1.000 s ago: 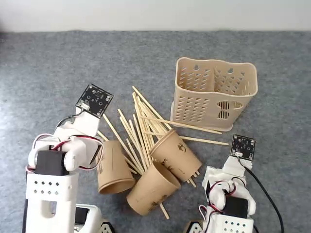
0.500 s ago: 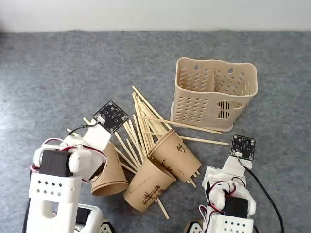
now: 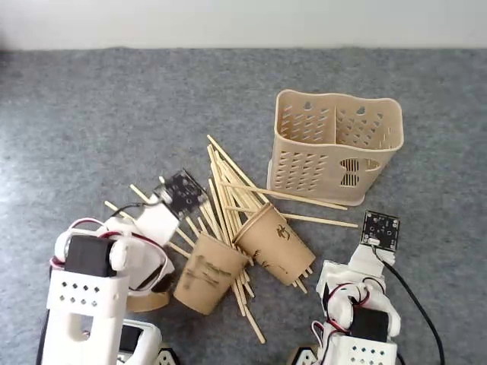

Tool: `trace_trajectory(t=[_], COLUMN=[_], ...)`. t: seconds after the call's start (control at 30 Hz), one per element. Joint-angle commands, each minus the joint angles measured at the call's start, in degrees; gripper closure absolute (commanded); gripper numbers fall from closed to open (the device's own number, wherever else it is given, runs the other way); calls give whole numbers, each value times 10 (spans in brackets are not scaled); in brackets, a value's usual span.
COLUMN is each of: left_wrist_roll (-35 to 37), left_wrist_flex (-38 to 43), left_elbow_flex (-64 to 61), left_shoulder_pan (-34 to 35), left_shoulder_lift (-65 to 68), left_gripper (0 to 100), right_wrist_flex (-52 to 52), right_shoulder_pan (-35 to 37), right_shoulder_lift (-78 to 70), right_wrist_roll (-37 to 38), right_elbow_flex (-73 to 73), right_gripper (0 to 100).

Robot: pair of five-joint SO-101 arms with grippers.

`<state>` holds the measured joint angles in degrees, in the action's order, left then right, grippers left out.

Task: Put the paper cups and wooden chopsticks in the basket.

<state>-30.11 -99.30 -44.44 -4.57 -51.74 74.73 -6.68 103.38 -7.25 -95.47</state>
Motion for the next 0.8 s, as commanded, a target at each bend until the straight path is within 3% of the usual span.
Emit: trace_trajectory(t=[0.0,0.13,0.33,0.63,0.77], left_wrist_roll=[-35,-43,-149,-113,-138], left_wrist_flex=[18,76,94,148,91], left_elbow_flex=[-30,-47,-48,-40,5], left_shoulder_pan=[10,49,110,191,225], left_shoulder_lift=[0,4,4,-1,-1], left_gripper=[758,758,758,754,754], right_wrist_flex=[1,1,1,1,1], right_shoulder_pan=[-1,-1,-1,-1,-1], right_shoulder_lift=[5,5,5,5,5], right_wrist_roll=[-4,-4,-4,-4,-4], right_elbow_flex=[-10,-10,-10,-10,-10], right_gripper=[990,990,990,990,990])
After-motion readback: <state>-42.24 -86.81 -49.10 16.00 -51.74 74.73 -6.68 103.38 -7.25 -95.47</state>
